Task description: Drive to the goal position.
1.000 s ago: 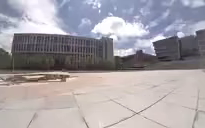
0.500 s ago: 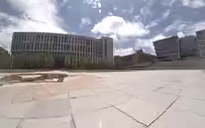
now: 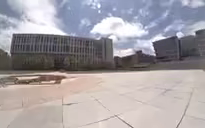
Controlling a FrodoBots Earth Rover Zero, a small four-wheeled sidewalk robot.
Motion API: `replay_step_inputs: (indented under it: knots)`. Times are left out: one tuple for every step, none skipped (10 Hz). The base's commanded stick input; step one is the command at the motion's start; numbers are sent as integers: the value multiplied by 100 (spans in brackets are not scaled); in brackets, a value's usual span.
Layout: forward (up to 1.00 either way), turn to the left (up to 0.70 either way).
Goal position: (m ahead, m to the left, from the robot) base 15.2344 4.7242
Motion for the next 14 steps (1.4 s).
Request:
replay_step_inputs:
  knots:
    - [70,0]
    - [70,0]
    - [70,0]
    - [70,0]
    - [70,0]
    - [70,0]
    - [70,0]
    - [70,0]
    - [70,0]
    - [70,0]
    - [70,0]
    - [70,0]
    - [70,0]
    - [70,0]
